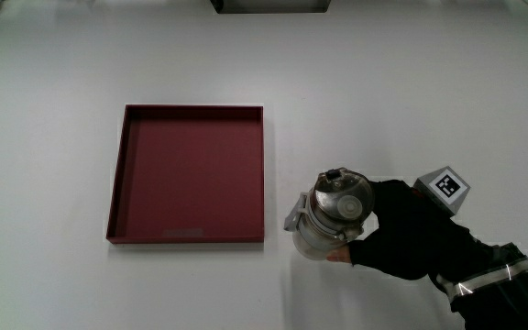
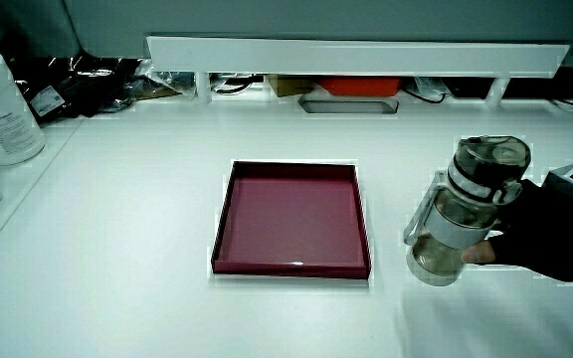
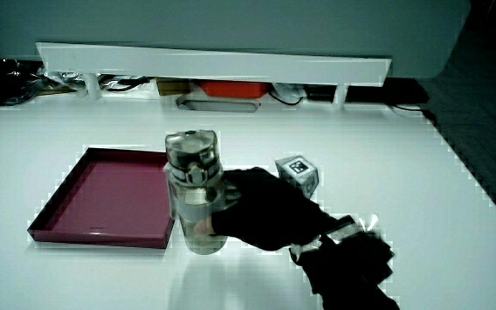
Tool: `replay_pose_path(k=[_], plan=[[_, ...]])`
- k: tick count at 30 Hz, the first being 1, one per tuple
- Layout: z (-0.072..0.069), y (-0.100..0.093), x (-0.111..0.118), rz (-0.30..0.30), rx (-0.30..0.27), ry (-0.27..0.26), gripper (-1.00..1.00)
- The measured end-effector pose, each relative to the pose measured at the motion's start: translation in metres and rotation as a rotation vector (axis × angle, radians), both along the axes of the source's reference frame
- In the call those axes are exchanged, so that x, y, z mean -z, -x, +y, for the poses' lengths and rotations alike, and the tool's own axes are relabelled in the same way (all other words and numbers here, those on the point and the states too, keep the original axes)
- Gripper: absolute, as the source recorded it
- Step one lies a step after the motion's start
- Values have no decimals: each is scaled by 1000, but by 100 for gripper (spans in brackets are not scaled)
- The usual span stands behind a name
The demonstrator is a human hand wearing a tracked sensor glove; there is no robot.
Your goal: Place bottle
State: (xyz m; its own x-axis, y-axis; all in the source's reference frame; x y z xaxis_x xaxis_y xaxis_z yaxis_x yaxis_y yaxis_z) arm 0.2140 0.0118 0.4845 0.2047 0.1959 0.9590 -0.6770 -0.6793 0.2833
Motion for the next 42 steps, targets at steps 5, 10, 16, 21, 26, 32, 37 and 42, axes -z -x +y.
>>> replay_pose_path(k=[5, 10, 16, 21, 26, 32, 37, 42], plan=[[11, -7, -16, -2, -18, 68, 0], [21, -9, -34, 10, -13, 125, 0], [30, -11, -47, -6, -27, 170, 0], [34, -17, -56, -25, -49, 204, 0], [33, -18, -57, -2, -42, 192, 0], [34, -18, -58, 1, -45, 197, -16], [35, -18, -58, -8, -47, 206, -36], [36, -22, -57, -16, -38, 244, -56]])
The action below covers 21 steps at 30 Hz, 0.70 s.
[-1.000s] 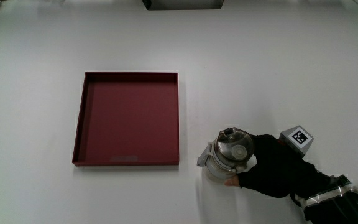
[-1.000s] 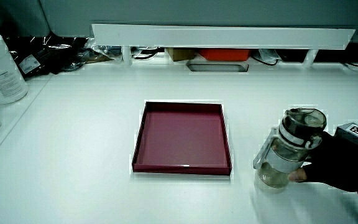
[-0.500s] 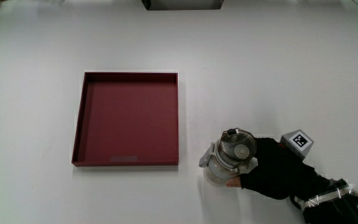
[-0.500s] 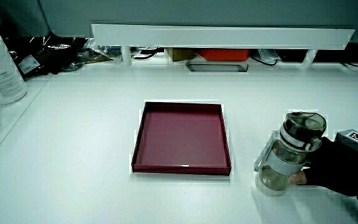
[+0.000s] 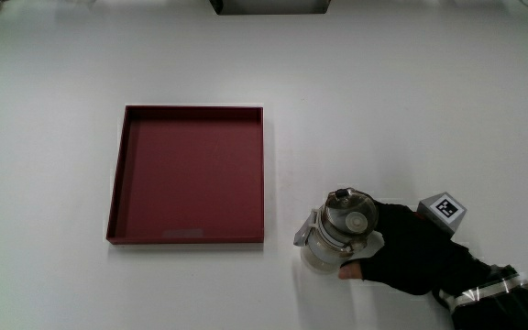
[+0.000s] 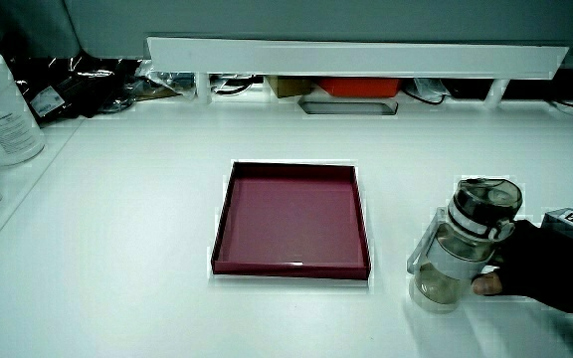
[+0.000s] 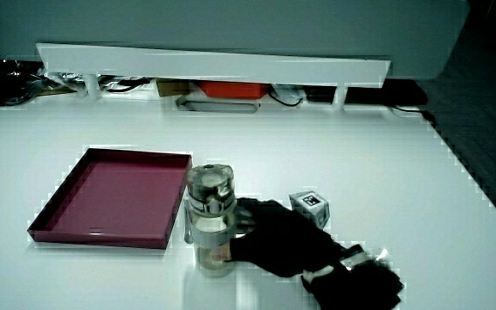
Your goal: Place bottle
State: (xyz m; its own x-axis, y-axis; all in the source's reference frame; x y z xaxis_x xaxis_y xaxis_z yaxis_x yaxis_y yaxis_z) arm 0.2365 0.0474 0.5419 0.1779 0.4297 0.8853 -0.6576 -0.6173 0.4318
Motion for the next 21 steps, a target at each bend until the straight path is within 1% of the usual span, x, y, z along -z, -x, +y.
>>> replay_pose_path(k=[1, 3, 5, 6, 11, 13, 15, 16, 17, 19, 21], plan=[[-1, -2, 1, -4, 0, 3, -60], [-5, -7, 6, 9, 15, 3, -68], [-9, -11, 12, 31, 69, 43, -76], [-11, -12, 17, 42, 84, 74, -80], [-33, -36, 27, 165, 112, -1, -100], [-42, -45, 31, 214, 124, -31, -100], [-51, -49, 40, 245, 120, -35, -100], [-55, -52, 43, 260, 118, -56, -100], [-58, -54, 48, 258, 109, -55, -100], [-62, -56, 55, 273, 107, -76, -100], [-64, -55, 65, 282, 119, -108, -100]])
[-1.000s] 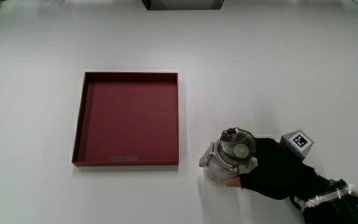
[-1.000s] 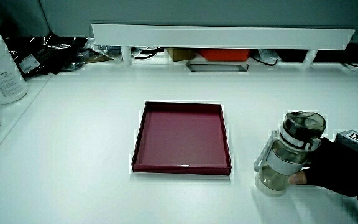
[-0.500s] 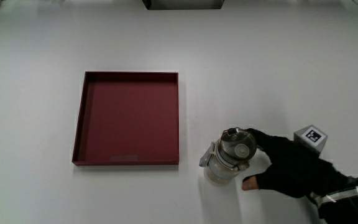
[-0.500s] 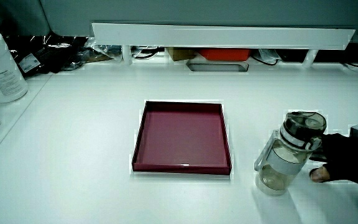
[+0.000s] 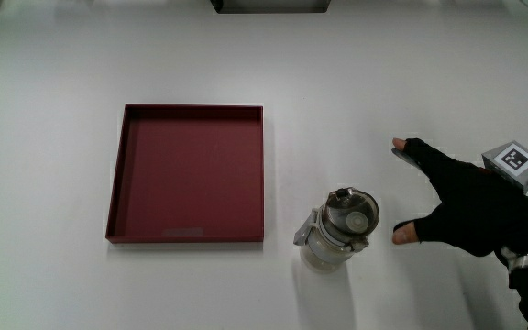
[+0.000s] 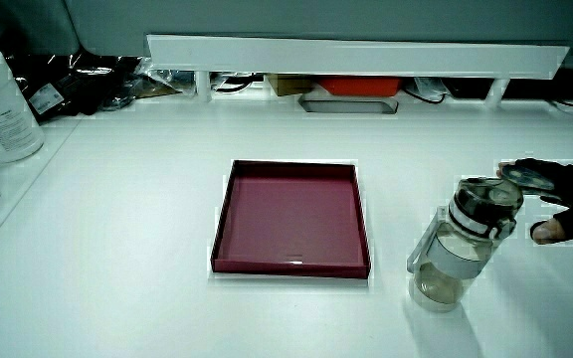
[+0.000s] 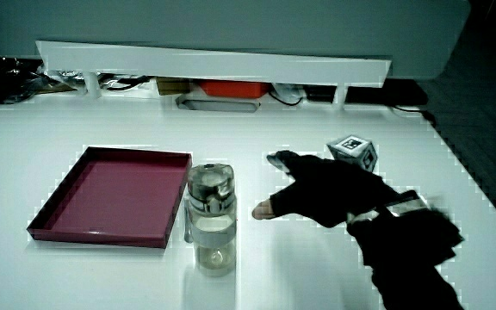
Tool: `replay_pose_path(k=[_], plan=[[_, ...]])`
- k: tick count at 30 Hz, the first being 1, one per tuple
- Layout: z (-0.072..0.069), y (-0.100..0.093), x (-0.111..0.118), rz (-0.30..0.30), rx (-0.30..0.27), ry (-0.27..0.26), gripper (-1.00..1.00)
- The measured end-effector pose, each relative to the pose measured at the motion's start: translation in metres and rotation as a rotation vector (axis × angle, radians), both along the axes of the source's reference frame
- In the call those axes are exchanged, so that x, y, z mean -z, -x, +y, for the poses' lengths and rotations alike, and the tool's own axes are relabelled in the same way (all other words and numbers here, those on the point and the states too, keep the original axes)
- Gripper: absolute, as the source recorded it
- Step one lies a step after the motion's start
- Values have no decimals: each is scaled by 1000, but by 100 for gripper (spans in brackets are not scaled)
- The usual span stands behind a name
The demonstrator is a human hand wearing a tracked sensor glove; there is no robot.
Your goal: Place bottle
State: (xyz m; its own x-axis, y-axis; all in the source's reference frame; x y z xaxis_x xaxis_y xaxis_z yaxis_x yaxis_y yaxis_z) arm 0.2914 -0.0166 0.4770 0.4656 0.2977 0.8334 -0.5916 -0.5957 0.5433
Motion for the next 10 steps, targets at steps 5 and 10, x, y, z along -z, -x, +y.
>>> replay_pose_path(k=[5, 10], plan=[[9, 14, 23, -25, 82, -82, -100], [14, 29, 45, -19, 130, -112, -100]])
